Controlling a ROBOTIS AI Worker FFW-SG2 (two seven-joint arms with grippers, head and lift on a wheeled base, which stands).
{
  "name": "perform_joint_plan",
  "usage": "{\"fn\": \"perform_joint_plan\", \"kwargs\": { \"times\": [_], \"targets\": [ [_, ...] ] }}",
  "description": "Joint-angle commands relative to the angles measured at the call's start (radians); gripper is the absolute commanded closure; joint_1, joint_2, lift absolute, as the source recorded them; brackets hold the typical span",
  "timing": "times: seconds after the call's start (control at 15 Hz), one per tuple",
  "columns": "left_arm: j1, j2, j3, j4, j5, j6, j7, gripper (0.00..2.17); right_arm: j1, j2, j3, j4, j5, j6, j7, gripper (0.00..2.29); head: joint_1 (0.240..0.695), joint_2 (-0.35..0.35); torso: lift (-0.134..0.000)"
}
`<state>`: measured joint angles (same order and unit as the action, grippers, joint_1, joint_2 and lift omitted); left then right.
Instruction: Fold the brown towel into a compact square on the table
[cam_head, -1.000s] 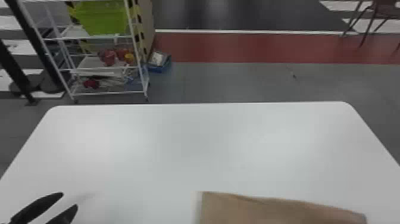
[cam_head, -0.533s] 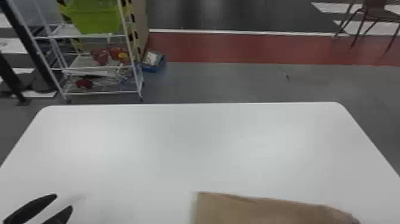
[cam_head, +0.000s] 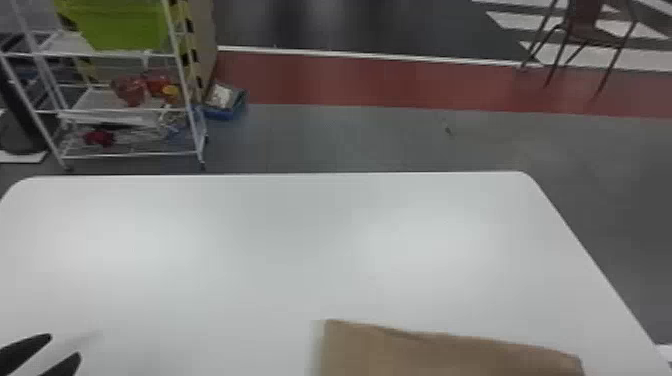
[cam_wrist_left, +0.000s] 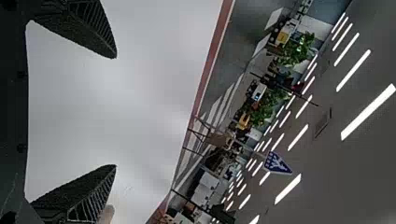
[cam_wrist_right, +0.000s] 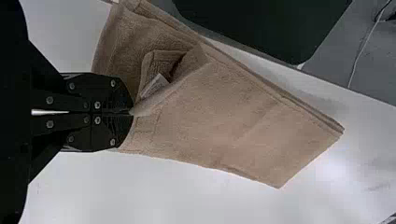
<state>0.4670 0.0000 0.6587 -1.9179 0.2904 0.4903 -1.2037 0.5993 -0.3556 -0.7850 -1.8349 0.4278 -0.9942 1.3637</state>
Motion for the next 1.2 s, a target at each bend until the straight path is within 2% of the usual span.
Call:
{"fn": "perform_joint_plan", "kwargs": {
  "times": [0.0,0.13,0.2,0.27,0.33,0.4,0.6,0.67,0.8,0.93,1.0,1.07,1.13],
  "targets": [
    [-0.001,-0.003,-0.001,0.000,-0.004,0.000,0.000,0.03,-0.029,-0.003,0.043,0.031,0.032,-0.001,0.003,1.48,0.695,-0.145,-0.122],
    [-0.001,-0.003,0.004,0.000,-0.004,0.000,0.000,0.03,-0.029,0.007,0.058,0.005,0.017,-0.001,0.003,1.48,0.695,-0.141,-0.122],
    [-0.001,-0.003,0.010,-0.001,-0.004,0.003,0.000,0.03,-0.019,0.017,0.036,-0.041,-0.038,0.003,0.003,1.48,0.695,-0.130,-0.122],
    [0.001,-0.003,0.010,-0.001,-0.004,0.000,0.000,0.03,0.011,0.027,-0.034,-0.113,-0.136,0.012,0.003,1.48,0.695,-0.104,-0.122],
    [0.001,-0.003,0.012,-0.001,-0.004,0.000,0.000,0.03,0.054,0.030,-0.099,-0.162,-0.179,0.003,0.003,1.48,0.695,-0.090,-0.122],
    [-0.001,-0.003,0.018,0.002,-0.004,0.000,0.000,0.03,0.077,0.024,-0.120,-0.165,-0.188,-0.001,0.003,1.48,0.695,-0.087,-0.122],
    [-0.007,-0.003,-0.005,0.028,-0.008,-0.025,0.000,0.03,0.051,-0.002,-0.076,-0.018,-0.064,-0.034,0.003,1.47,0.695,-0.114,-0.122],
    [-0.007,-0.003,-0.018,0.028,-0.011,-0.025,0.000,0.03,0.028,-0.013,-0.066,0.019,-0.035,-0.034,0.003,1.47,0.695,-0.147,-0.122],
    [-0.004,-0.003,-0.018,0.028,-0.011,-0.025,-0.007,0.03,-0.010,-0.031,-0.054,0.063,-0.014,-0.031,0.003,1.47,0.695,-0.187,-0.122],
    [0.002,-0.003,-0.008,0.028,-0.011,-0.025,-0.008,0.03,-0.023,-0.033,-0.036,0.074,0.006,-0.010,0.003,1.01,0.695,-0.216,-0.122],
    [0.004,-0.003,-0.007,0.028,-0.011,-0.025,-0.011,0.03,-0.029,-0.033,-0.036,0.075,0.006,0.009,0.003,0.96,0.695,-0.220,-0.122],
    [0.004,-0.003,-0.007,0.026,-0.010,-0.025,-0.014,0.03,-0.030,-0.034,-0.042,0.075,0.000,0.021,0.003,0.43,0.695,-0.218,-0.122],
    [0.004,-0.003,-0.008,0.025,-0.010,-0.025,-0.014,0.03,-0.026,-0.034,-0.054,0.075,-0.009,0.030,0.003,0.00,0.695,-0.219,-0.122]
  ]
}}
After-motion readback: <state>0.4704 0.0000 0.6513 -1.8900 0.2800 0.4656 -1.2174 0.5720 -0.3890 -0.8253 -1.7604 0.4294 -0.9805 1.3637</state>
